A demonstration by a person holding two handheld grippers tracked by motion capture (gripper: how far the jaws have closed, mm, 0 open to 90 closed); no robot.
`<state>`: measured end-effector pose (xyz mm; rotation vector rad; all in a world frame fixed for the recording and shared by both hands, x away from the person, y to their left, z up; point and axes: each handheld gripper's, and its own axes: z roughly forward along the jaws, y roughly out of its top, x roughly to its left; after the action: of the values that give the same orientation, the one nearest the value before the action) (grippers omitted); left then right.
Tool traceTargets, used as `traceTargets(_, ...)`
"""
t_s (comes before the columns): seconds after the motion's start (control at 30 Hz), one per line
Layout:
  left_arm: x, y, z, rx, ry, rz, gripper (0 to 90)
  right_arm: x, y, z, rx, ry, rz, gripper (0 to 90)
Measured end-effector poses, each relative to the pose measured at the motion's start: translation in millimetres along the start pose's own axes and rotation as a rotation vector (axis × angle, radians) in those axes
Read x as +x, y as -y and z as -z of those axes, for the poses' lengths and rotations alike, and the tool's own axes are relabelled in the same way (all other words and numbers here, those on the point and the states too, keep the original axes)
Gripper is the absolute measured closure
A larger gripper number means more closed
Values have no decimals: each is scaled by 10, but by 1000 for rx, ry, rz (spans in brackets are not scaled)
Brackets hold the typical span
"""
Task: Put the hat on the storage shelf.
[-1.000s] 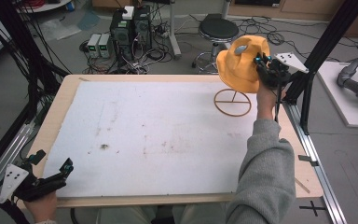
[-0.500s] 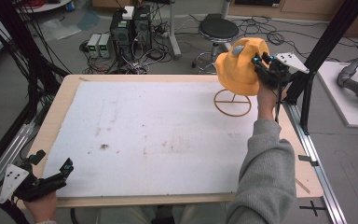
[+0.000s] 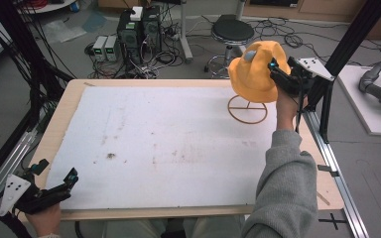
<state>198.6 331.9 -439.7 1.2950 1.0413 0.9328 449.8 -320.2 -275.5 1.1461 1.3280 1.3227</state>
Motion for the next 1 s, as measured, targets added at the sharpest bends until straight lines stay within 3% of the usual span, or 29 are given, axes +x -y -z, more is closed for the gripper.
traceTargets(0.5,-5,-2,2,-1,1,0,17,-50,73,85,7,24,-6,346)
traceTargets(0.73,-15,0,-6,0,6,-1,17,-55,-15,227,-43,7,5,290)
traceTargets(1.0,-22,-9,11,-7,8,-2,17,-12,-111,431,-72,-10,-16,181)
